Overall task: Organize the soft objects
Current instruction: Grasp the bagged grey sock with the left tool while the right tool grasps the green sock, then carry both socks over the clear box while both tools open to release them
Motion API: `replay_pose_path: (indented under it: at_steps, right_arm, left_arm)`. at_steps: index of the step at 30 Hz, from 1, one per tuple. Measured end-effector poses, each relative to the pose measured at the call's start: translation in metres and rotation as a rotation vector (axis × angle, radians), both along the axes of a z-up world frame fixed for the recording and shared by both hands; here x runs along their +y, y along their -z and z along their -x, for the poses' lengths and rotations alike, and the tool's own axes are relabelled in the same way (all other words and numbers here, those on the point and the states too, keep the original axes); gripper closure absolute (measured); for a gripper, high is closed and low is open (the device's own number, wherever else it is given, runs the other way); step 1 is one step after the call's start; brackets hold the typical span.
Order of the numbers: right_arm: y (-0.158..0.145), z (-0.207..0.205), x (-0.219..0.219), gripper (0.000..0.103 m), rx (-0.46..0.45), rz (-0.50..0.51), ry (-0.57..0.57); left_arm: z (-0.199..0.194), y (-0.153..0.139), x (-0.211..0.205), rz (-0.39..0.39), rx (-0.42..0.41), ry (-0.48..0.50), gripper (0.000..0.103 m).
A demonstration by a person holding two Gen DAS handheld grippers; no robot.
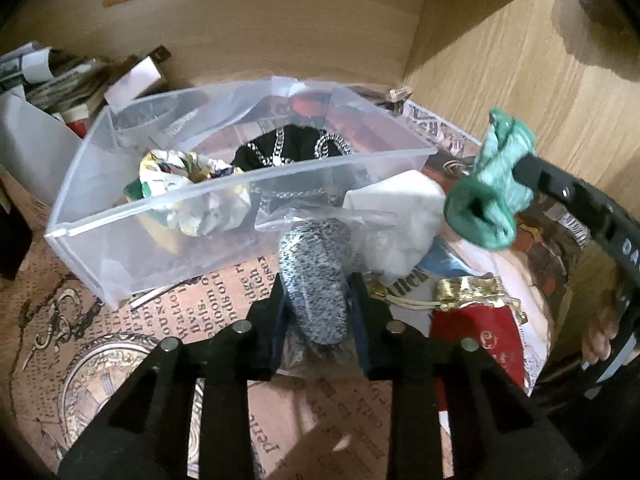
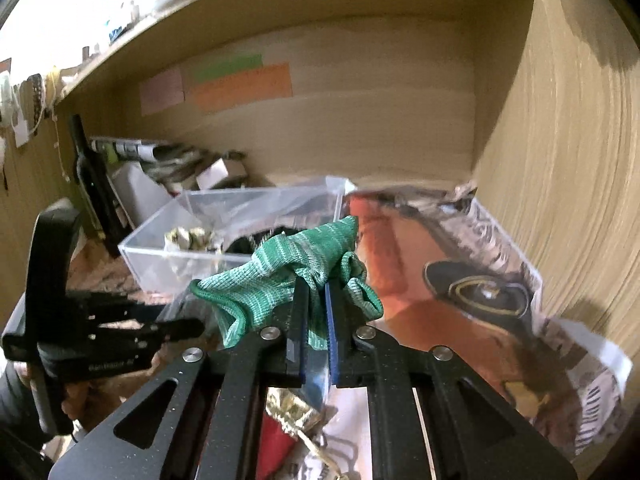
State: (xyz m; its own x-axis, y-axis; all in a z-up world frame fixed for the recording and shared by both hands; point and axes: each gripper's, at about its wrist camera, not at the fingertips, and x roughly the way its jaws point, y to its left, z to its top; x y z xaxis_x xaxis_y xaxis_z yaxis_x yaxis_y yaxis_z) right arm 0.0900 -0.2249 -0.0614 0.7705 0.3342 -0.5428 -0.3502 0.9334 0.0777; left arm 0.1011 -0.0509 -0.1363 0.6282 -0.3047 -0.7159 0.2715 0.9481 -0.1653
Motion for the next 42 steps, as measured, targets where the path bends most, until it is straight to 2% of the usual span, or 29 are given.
replay_pose_path:
  at_steps: [5, 12, 18, 22, 29, 42]
  right_arm:
    - [-0.013, 0.000, 0.000, 0.096, -0.041, -0.020, 0.000]
    - [-0.035, -0.007, 0.010, 0.096, -0.104, -0.054, -0.029]
    - [-0.043, -0.019, 0.026, 0.096, -0.125, -0.062, -0.069]
    - [-0.041, -0.033, 0.037, 0.096, -0.108, -0.061, -0.093]
    - [-0.026, -0.063, 0.056, 0.096, -0.043, -0.014, -0.121]
    - [0.012, -0.098, 0.077, 0.096, 0.133, 0.064, -0.155]
  left_arm:
    - [0.016, -0.019, 0.003, 0.007, -0.059, -0.003, 0.075]
    - [0.030, -0.063, 0.018, 0.034, -0.195, -0.046, 0.075]
    - [0.020, -0.091, 0.032, 0.021, -0.291, -0.110, 0.075]
    - [0.010, -0.102, 0.041, 0.010, -0.316, -0.139, 0.075]
    - [-0.026, -0.096, 0.050, -0.030, -0.282, -0.175, 0.075]
    - [-0.081, -0.046, 0.057, -0.046, -0.096, -0.179, 0.075]
